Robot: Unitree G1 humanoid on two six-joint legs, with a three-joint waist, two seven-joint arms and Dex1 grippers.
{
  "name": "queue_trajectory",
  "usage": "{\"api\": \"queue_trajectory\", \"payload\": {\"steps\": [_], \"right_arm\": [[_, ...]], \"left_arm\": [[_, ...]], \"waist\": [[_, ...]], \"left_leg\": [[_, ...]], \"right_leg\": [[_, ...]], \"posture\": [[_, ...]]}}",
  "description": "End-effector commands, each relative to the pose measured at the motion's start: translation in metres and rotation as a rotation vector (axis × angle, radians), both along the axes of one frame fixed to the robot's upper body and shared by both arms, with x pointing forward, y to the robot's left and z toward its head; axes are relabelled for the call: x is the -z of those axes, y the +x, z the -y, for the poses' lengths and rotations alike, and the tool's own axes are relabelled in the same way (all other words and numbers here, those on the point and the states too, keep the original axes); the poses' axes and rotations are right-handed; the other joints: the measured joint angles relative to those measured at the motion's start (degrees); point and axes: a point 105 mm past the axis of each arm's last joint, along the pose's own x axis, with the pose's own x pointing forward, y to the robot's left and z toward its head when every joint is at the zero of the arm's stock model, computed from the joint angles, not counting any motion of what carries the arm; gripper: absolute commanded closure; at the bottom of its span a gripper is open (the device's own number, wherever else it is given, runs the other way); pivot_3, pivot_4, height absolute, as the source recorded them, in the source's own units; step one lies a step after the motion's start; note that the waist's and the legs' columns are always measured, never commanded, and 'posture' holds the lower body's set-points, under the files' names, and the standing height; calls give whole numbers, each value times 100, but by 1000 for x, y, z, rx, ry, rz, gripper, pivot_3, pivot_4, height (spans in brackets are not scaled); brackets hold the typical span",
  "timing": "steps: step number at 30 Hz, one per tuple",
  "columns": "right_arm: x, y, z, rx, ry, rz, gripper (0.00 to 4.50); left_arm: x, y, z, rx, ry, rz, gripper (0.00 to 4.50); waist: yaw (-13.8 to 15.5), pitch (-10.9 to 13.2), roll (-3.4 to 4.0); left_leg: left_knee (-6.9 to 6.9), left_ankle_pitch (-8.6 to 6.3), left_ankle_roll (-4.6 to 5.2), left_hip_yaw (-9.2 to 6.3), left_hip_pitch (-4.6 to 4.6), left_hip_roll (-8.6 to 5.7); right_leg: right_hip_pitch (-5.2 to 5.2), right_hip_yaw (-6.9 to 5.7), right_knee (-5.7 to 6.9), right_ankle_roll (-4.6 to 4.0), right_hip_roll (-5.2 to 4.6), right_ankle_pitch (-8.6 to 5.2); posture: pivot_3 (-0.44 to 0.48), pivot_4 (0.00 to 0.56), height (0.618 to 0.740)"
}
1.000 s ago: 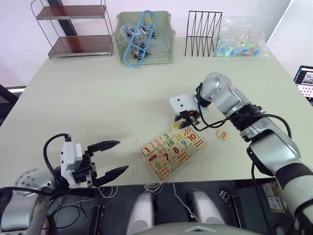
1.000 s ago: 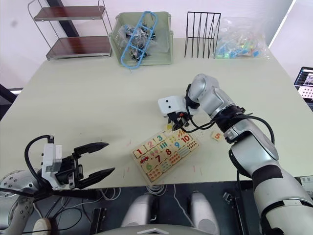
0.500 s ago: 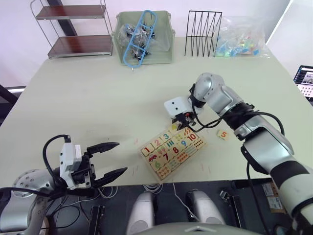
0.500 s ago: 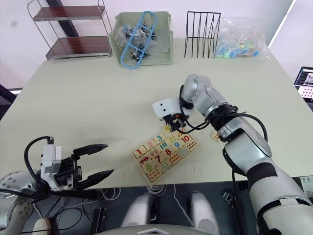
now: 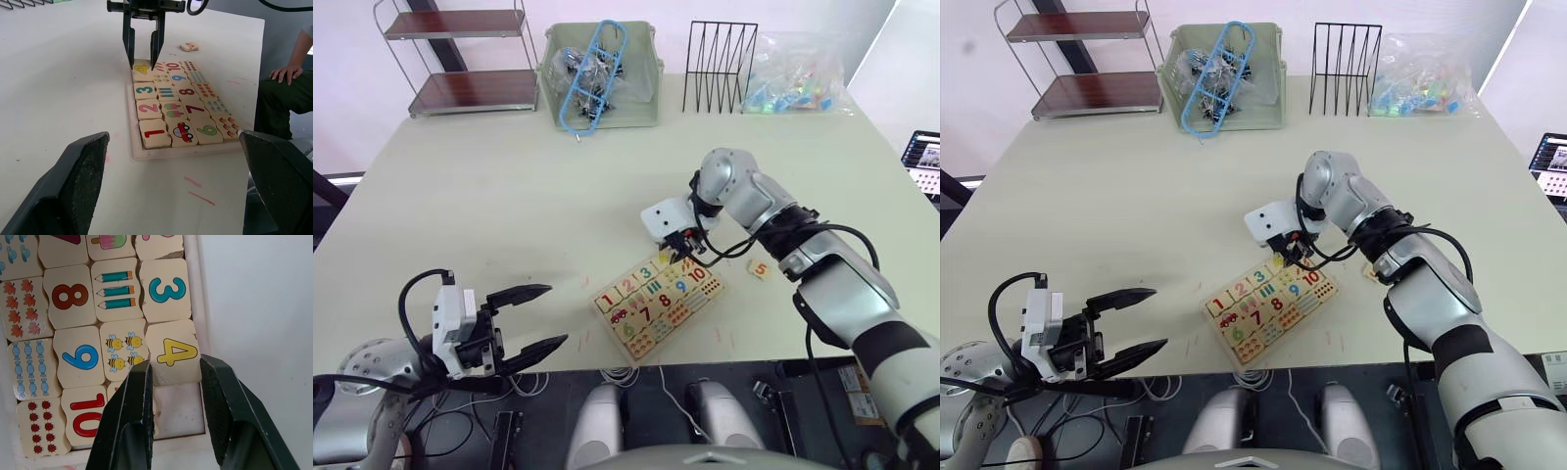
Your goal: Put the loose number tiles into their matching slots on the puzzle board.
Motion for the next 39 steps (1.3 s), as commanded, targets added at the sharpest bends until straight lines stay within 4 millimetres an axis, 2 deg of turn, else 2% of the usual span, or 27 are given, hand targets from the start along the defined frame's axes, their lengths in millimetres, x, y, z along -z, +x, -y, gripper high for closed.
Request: {"api": "queue_trajectory", "payload": {"steps": [1,39], "right_arm": [[-7,0,-4,-23,0,28,3664],[3,-2,-6,-46,-10,16,3664]], "left_arm": [[-8,0,1,4,1,37,0],[-9,-1,3,-2,-7,34,0]], "waist": [[0,0,0],[-1,1,0]], "left_leg": [[0,0,0,0,0,0],[-3,0,0,0,2,1]], "right_leg": [[0,0,0,0,0,0],[0,-1,0,-3,0,-2]], "posture": [[0,150,740],[0,150,740]]}}
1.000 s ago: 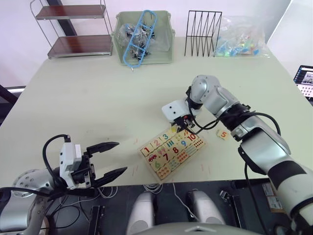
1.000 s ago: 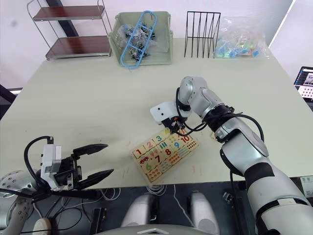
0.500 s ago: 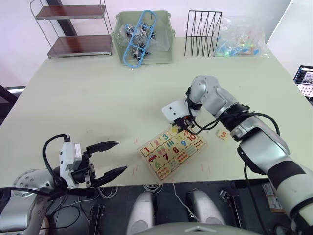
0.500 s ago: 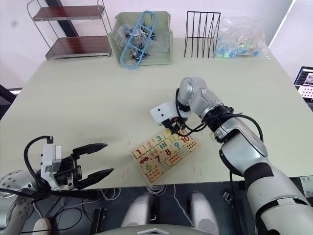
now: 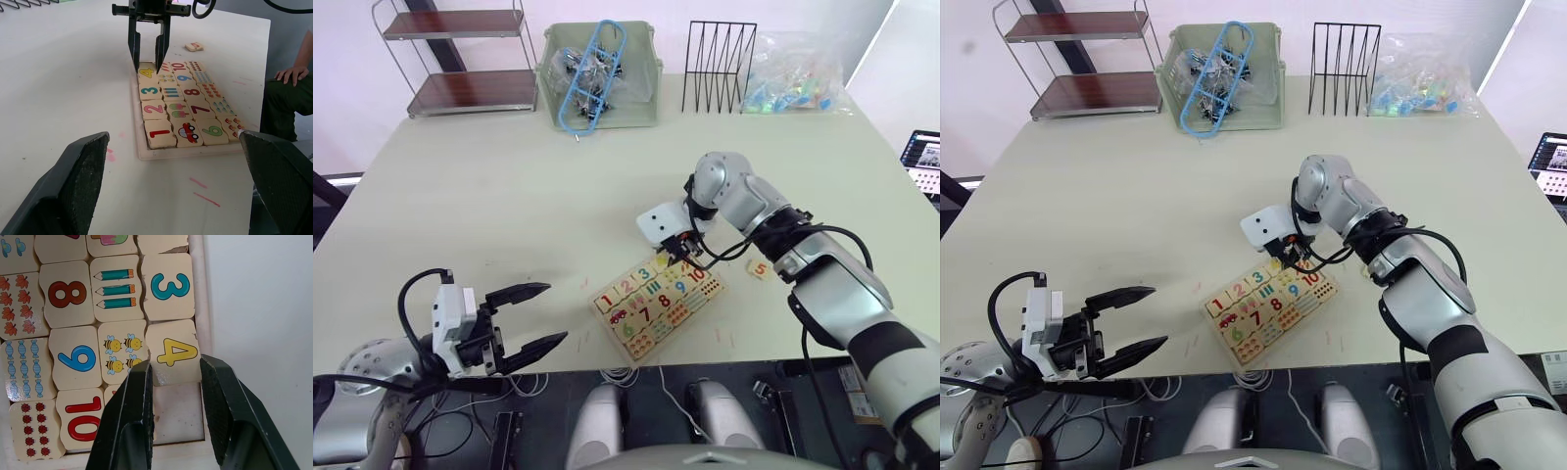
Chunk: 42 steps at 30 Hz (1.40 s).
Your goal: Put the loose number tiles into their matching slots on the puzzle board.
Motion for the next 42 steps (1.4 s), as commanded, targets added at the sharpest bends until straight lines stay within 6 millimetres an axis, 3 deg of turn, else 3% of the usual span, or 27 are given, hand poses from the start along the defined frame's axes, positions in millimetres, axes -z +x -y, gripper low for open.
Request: {"api": "queue_trajectory", "payload": {"steps": [1,20,22,23,28,29,42], "right_arm": [[-2,-2,-4,-20,8,3,3664],[2,0,-4,-26,4,9,3664],[2,1,-4,-26,4,12,2648],[2,1,-4,-27,4,13,2554],[2,2,-4,-29,4,15,312],[2,2,-4,-29,5,17,108],[-12,5,3,25,57,-20,108]], "left_arm": [[-8,-2,3,15,-6,30,0],[-7,-2,4,10,-10,28,0],[-7,-3,4,8,-10,28,0],[-7,-3,4,8,-10,28,0],[-7,-3,4,8,-11,28,0],[-7,-2,4,8,-11,28,0],[-5,-2,3,9,-8,24,0]], "waist": [[0,0,0],[-13,-1,-1],[-14,-1,-1],[-14,-1,-1],[-9,-1,-1],[-8,-1,-1],[-1,2,0]], "left_leg": [[0,0,0,0,0,0],[-4,0,0,0,4,2],[-4,0,0,0,5,2],[-4,0,0,0,5,2],[-4,0,0,0,4,2],[-4,0,0,0,4,2],[-4,0,-1,0,2,2]], "right_leg": [[0,0,0,0,0,0],[0,0,0,-2,1,-1],[1,0,0,-2,1,-1],[1,0,1,-3,2,-1],[1,-1,1,-3,1,-2],[1,-1,1,-3,1,-2],[0,-1,0,-3,0,-2]], "posture": [[0,150,740],[0,150,740],[0,150,740],[0,150,740],[0,150,740],[0,150,740],[0,150,740]]}}
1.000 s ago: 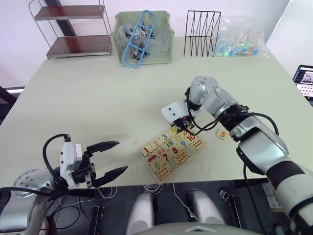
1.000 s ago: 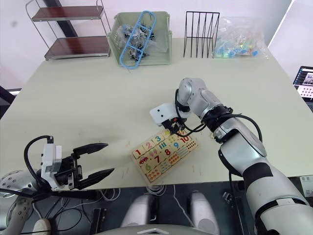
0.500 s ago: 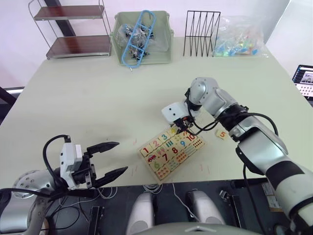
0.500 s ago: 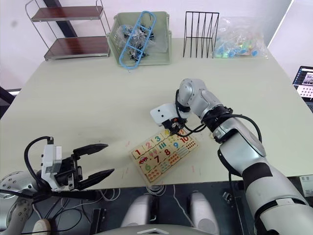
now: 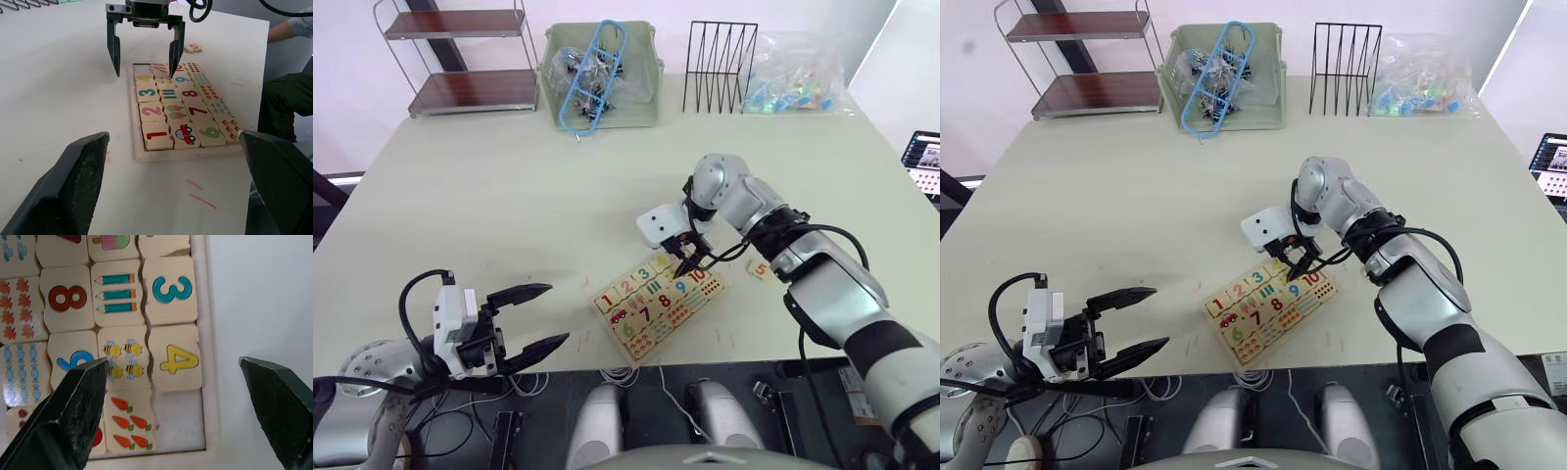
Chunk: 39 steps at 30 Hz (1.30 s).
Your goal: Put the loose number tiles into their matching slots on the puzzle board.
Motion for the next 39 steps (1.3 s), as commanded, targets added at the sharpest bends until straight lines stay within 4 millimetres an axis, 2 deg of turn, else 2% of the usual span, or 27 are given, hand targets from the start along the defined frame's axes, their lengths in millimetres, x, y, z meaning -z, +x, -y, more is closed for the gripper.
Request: {"api": "queue_trajectory", "payload": {"steps": [1,2,5,12,21,28,39], "right_arm": [[-17,2,0,20,68,4,108],[-18,3,0,28,84,-2,108],[-24,3,0,56,147,-28,890],[-34,6,1,144,347,-68,4373],[-24,2,12,309,605,-122,4462],[-14,-10,6,380,734,-195,4462],[5,-18,4,415,740,-262,4462]], "left_arm": [[-5,0,1,7,-4,25,0],[-5,0,1,7,-5,25,0],[-5,1,1,6,-5,26,0],[-5,2,-1,0,-2,28,0],[-6,4,-2,-10,3,33,0],[-6,6,-3,-5,4,32,0],[-7,7,-4,0,9,28,0]], "waist": [[-3,3,0],[-3,3,0],[-4,5,0],[-4,6,-1],[-2,6,-2],[-3,6,-3],[-4,6,-4]], "left_leg": [[0,0,0,0,0,0],[0,0,0,0,0,0],[-1,0,0,-1,0,0],[-4,0,0,-1,-1,0],[-7,0,0,-2,-2,-1],[-11,0,0,-3,-1,-1],[-11,0,0,-3,-1,-1]], "right_leg": [[-1,0,0,0,0,0],[-1,0,0,0,0,0],[-1,0,0,0,1,0],[-1,-1,0,0,0,0],[-1,-2,-2,0,1,0],[-1,-2,-2,1,2,0],[-1,-2,-3,1,3,0]], "posture": [[0,150,740],[0,150,740],[0,150,740],[0,150,740],[0,150,740],[0,150,740],[0,150,740]]}}
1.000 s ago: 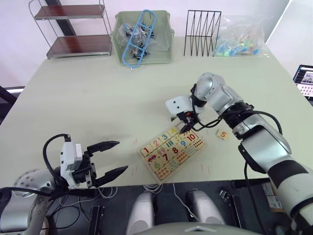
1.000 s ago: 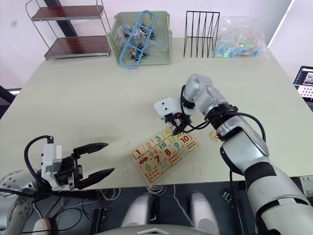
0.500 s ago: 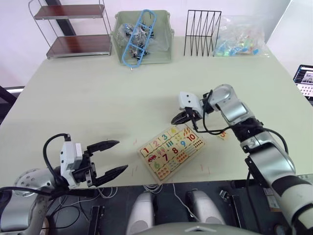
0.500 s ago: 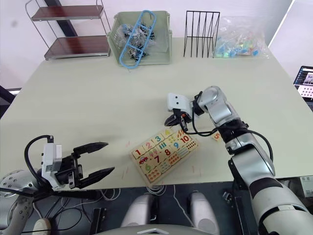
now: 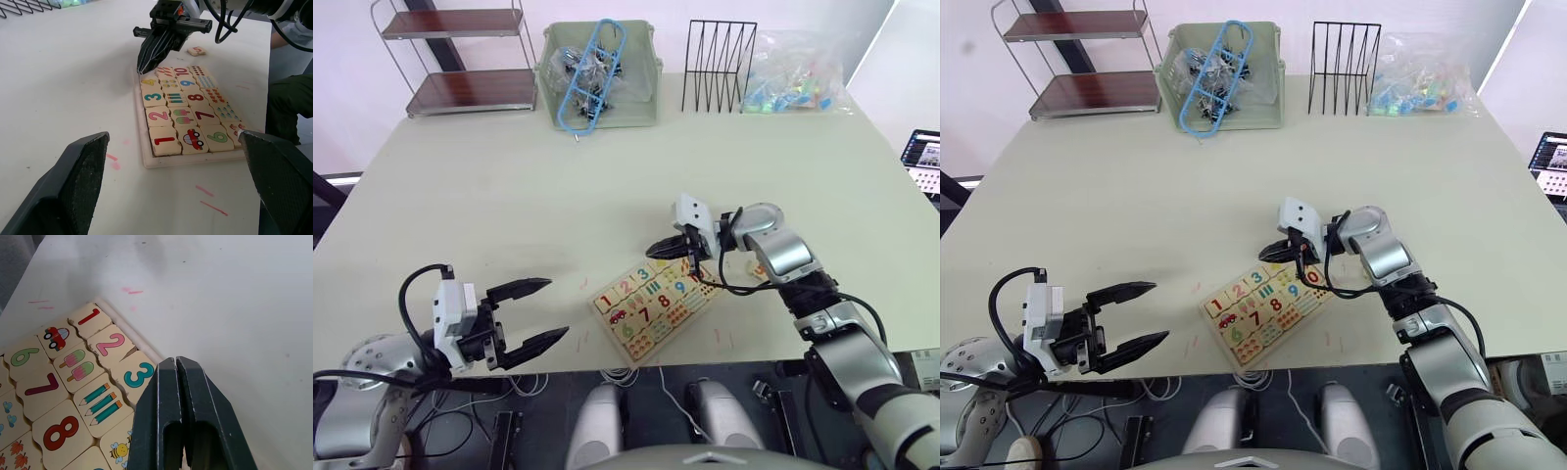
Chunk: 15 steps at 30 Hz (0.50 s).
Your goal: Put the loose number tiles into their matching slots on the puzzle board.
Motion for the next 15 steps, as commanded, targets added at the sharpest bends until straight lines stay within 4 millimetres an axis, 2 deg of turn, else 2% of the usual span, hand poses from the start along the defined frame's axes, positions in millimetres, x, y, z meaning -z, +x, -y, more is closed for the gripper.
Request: {"api": "queue_trajectory", "payload": {"steps": [1,15], "right_arm": [[-4,-2,-2,-22,16,15,4462],[15,2,3,-15,-34,-2,4462]], "left_arm": [[-4,0,-2,1,12,12,0],[-5,3,-3,-6,13,21,0]], "waist": [[0,0,0],[1,0,0]], "left_leg": [[0,0,0,0,0,0],[0,0,0,0,0,0]], "right_leg": [[0,0,0,0,0,0],[0,0,-1,1,0,0]], "posture": [[0,150,740],[0,150,740]]}}
